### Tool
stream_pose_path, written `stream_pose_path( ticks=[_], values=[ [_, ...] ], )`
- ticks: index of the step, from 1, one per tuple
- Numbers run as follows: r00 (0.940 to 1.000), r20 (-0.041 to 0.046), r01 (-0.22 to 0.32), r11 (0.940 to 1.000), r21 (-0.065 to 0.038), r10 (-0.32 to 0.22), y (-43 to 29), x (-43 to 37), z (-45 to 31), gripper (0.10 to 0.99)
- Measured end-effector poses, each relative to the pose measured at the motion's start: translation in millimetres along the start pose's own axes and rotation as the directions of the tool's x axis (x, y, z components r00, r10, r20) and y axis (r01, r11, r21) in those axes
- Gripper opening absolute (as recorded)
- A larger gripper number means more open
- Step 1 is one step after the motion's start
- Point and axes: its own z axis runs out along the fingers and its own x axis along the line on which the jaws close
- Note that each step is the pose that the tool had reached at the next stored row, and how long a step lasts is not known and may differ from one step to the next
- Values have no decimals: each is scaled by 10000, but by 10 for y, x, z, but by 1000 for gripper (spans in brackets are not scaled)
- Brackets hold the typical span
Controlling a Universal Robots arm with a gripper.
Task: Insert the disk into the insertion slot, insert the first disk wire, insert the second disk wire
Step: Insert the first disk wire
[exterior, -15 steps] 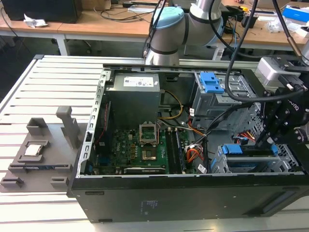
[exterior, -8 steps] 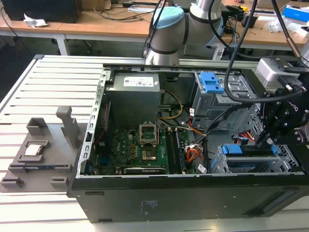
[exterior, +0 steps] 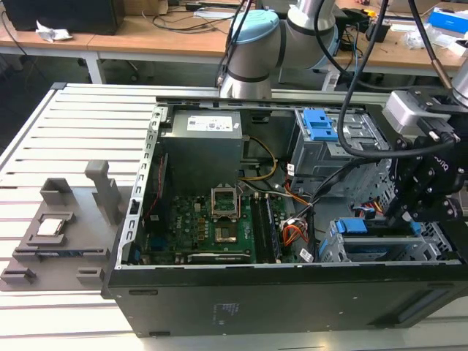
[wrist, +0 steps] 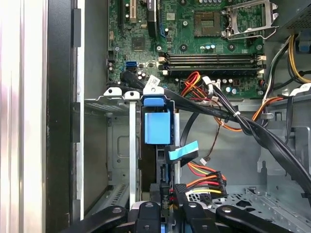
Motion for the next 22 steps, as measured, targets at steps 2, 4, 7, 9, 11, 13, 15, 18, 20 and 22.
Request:
stream_pose_path(
  ticks=[2, 4, 7, 9, 11, 13, 15, 18, 20, 22],
  values=[
    [10000, -1, 1, 10000, 1, -1, 2, 3, -45, 243],
    [10000, -9, 1, 10000, 1, -1, 7, 7, -138, 243],
    [10000, -53, -2, 10000, 1, 2, 12, 0, -217, 243],
    [10000, -91, -4, 10000, 1, 4, 15, -3, -269, 161],
    [9999, -115, -5, 10000, 3, 5, 17, -3, -317, 106],
    [9999, -143, -7, 10000, 3, 7, 20, -1, -379, 106],
    [9999, -171, -8, 10000, 3, 8, 24, 2, -446, 106],
    [9998, -176, -9, 10000, 3, 9, 24, 2, -450, 106],
    [9998, -175, -8, 10000, 4, 8, 24, 2, -451, 106],
    [9998, -175, -8, 10000, 3, 8, 24, 2, -452, 106]
  ],
)
